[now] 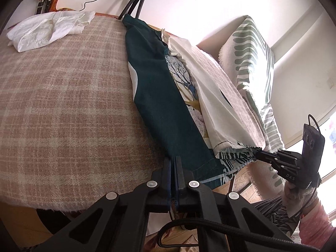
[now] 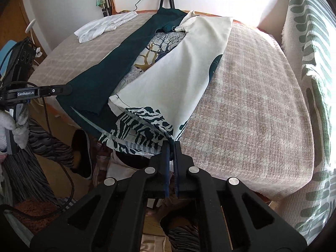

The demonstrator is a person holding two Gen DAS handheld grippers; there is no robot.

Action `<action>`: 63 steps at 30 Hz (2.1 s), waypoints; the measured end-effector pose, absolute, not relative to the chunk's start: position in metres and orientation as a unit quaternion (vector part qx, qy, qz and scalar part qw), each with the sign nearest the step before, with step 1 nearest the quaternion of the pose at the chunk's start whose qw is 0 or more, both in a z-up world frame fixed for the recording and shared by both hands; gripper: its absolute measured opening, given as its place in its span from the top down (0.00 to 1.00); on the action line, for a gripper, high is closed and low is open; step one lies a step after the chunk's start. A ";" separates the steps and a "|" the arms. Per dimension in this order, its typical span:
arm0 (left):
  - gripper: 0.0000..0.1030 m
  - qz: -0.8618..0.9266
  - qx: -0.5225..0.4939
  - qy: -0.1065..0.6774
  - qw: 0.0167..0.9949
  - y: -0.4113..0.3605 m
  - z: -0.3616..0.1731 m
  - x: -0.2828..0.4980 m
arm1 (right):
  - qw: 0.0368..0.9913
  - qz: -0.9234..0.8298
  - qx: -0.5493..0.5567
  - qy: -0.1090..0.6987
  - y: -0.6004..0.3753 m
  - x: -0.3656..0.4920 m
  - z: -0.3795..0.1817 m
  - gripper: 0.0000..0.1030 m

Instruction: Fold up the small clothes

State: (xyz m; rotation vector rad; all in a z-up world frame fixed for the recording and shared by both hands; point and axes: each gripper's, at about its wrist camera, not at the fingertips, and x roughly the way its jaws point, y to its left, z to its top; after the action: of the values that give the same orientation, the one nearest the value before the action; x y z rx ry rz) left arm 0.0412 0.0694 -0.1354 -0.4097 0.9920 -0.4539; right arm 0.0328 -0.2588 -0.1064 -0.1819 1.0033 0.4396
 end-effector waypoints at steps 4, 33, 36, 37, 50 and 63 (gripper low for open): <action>1.00 -0.214 -0.172 0.465 0.841 0.070 -0.130 0.038 | 0.832 0.196 -0.130 0.502 -0.255 0.031 -0.120 0.96; 1.00 -0.209 -0.150 0.471 0.844 0.064 -0.132 0.040 | 0.790 0.284 -0.239 0.488 -0.237 0.048 -0.116 0.98; 1.00 -0.213 -0.162 0.451 0.851 0.068 -0.114 0.036 | 0.836 0.246 -0.222 0.437 -0.240 0.042 -0.082 0.99; 1.00 -0.210 -0.162 0.445 0.856 0.071 -0.111 0.034 | 0.844 0.235 -0.218 0.430 -0.241 0.040 -0.079 0.99; 1.00 -0.203 -0.122 0.441 0.866 0.066 -0.109 0.026 | 0.829 0.210 -0.289 0.429 -0.228 0.035 -0.065 0.99; 0.89 -0.189 -0.106 0.474 0.853 0.070 -0.142 0.015 | 0.830 0.256 -0.171 0.465 -0.244 0.018 -0.098 0.92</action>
State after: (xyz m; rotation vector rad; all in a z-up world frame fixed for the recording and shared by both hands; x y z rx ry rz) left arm 0.0149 0.0700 -0.1418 -0.2220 0.9974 -0.3980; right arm 0.0182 -0.2435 -0.0979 -0.3618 0.9854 0.5425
